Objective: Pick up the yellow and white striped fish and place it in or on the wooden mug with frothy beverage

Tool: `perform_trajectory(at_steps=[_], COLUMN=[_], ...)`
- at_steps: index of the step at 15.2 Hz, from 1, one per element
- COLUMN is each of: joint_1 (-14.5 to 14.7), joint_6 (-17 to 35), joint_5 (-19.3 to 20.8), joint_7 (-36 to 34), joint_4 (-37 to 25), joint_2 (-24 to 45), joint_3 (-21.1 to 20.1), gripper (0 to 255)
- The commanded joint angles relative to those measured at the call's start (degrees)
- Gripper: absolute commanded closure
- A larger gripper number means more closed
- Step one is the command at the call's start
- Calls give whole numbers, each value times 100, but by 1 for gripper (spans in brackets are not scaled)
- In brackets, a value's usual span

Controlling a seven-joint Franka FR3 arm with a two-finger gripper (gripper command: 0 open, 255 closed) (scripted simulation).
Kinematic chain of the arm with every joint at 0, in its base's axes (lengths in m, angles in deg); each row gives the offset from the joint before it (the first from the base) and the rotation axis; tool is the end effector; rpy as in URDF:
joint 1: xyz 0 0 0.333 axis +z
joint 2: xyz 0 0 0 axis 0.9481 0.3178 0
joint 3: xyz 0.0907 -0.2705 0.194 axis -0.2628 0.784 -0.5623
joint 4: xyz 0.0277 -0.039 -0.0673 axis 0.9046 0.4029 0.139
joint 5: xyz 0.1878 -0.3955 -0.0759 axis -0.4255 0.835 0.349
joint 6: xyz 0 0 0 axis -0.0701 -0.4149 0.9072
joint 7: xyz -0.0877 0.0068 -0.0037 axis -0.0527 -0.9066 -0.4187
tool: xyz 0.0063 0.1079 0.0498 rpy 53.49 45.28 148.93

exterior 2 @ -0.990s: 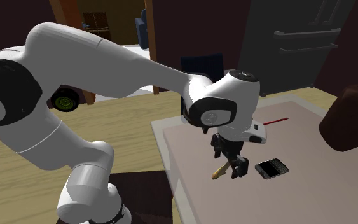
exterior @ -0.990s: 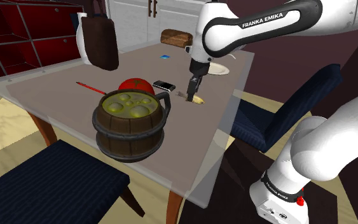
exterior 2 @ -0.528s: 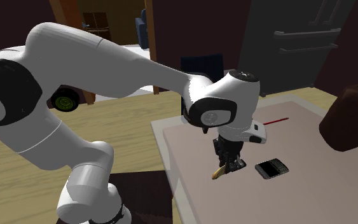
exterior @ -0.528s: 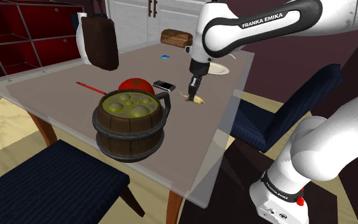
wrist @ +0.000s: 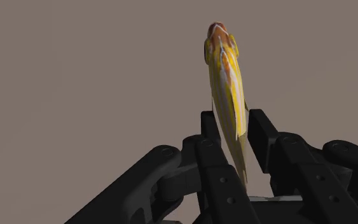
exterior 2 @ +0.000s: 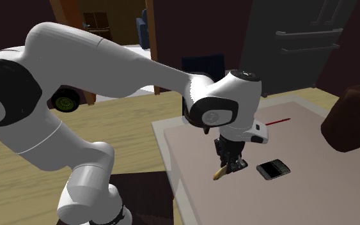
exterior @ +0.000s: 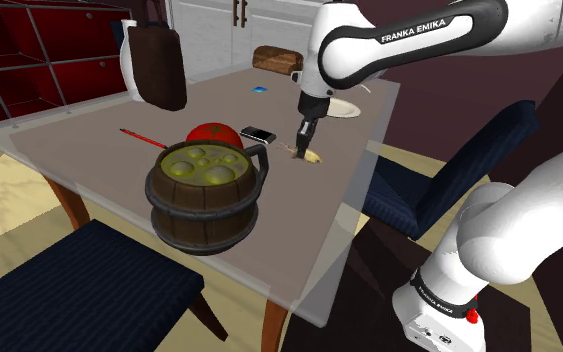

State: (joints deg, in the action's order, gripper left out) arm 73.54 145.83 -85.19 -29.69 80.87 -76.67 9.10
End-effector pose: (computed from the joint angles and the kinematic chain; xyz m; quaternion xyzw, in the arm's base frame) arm 0.4766 0.0236 0.4581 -0.9826 -0.1843 -0.0213 0.0045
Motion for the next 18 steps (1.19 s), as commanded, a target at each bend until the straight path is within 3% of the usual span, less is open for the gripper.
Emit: perform_trajectory(at_steps=[1,18], joint_1=[-1,-4], joint_6=[-126,-1459], joint_5=[1,11], joint_7=[0,-19], joint_4=[-90,-1279], joint_2=[-36,-180], joint_3=[2,8], gripper=[255,255])
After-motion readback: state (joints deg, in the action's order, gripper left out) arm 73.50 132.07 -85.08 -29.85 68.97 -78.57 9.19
